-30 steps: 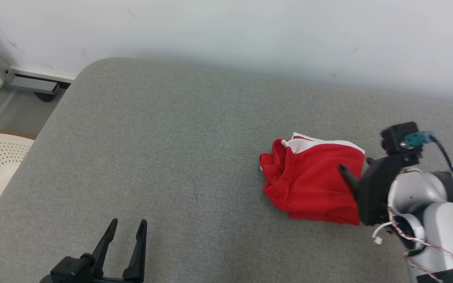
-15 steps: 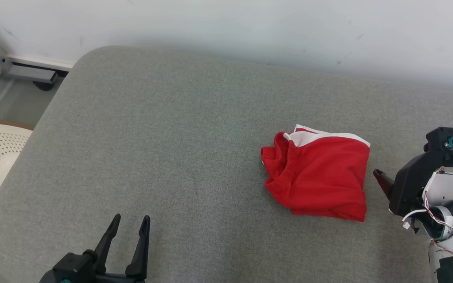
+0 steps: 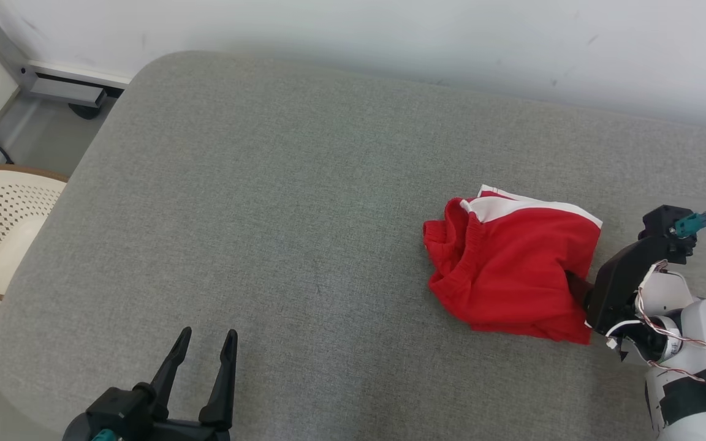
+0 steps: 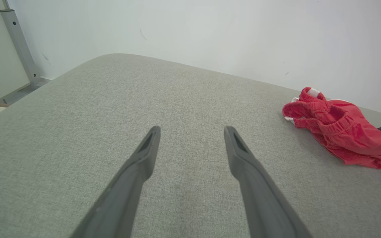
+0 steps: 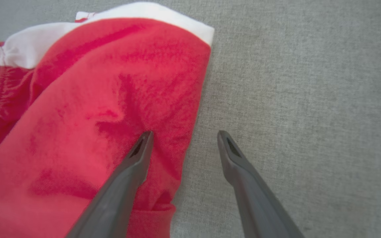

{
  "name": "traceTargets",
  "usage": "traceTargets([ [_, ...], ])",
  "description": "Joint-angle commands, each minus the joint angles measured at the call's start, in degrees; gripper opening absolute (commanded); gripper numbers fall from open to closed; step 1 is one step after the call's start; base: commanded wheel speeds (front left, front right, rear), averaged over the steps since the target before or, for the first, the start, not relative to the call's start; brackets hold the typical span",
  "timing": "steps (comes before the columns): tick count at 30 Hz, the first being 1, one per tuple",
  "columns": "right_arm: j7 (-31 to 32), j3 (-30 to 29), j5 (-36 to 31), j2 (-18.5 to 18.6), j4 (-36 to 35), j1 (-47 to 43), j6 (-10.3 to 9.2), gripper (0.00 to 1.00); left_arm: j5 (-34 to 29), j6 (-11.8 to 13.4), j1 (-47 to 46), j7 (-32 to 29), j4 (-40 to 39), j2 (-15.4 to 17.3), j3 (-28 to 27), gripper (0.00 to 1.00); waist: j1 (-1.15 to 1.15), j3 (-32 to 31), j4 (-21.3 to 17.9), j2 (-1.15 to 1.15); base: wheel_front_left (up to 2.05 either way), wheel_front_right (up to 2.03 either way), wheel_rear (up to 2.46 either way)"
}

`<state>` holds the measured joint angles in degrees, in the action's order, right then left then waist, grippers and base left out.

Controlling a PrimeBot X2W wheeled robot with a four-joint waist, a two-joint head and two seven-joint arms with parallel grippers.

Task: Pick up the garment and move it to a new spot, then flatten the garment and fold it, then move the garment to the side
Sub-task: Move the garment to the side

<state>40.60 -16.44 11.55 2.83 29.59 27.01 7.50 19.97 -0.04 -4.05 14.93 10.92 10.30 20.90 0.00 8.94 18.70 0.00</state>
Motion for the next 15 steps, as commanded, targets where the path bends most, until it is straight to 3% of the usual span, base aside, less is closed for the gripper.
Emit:
traceTargets([
  [1, -0.8, 0.1, 0.2, 0.2, 1.3, 1.0, -0.03, 1.0, 0.4, 0.0, -0.6, 0.2, 0.0, 0.1, 0.0, 1.0, 0.0, 0.1, 0.2, 0.0, 0.0, 0.0, 0.0],
  [10, -4.3, 0.5, 0.2, 0.1, 9.7, 4.2, -0.03, 1.0, 0.5, 0.1, -0.7, 0.2, 0.1, 0.1, 0.4, 1.0, 0.0, 0.2, 1.1, 0.0, 0.0, 0.0, 0.0],
  [12, -5.0, 0.4, 0.1, 0.1, 11.6, 5.1, -0.03, 0.86, 0.5, 0.2, -0.7, 0.2, 0.1, 0.0, 0.5, 1.0, 0.0, 0.2, 1.2, 0.0, 0.0, 0.0, 0.0],
  [13, -5.3, 0.4, 0.0, 0.1, 12.5, 5.5, -0.03, 0.64, 0.5, 0.2, -0.7, 0.2, 0.1, 0.0, 0.5, 1.0, 0.0, 0.2, 1.3, 0.0, 0.0, 0.0, 0.0],
  [14, -5.7, 0.3, 0.0, 0.1, 13.4, 5.8, -0.03, 0.49, 0.6, 0.2, -0.7, 0.3, 0.1, 0.0, 0.5, 1.0, 0.0, 0.2, 1.3, 0.0, 0.0, 0.0, 0.0],
  [15, -6.1, 0.3, -0.2, 0.1, 14.2, 6.3, -0.03, 0.45, 0.6, 0.2, -0.6, 0.3, 0.1, 0.0, 0.5, 1.0, 0.0, 0.2, 1.3, 0.0, 0.0, 0.0, 0.0],
])
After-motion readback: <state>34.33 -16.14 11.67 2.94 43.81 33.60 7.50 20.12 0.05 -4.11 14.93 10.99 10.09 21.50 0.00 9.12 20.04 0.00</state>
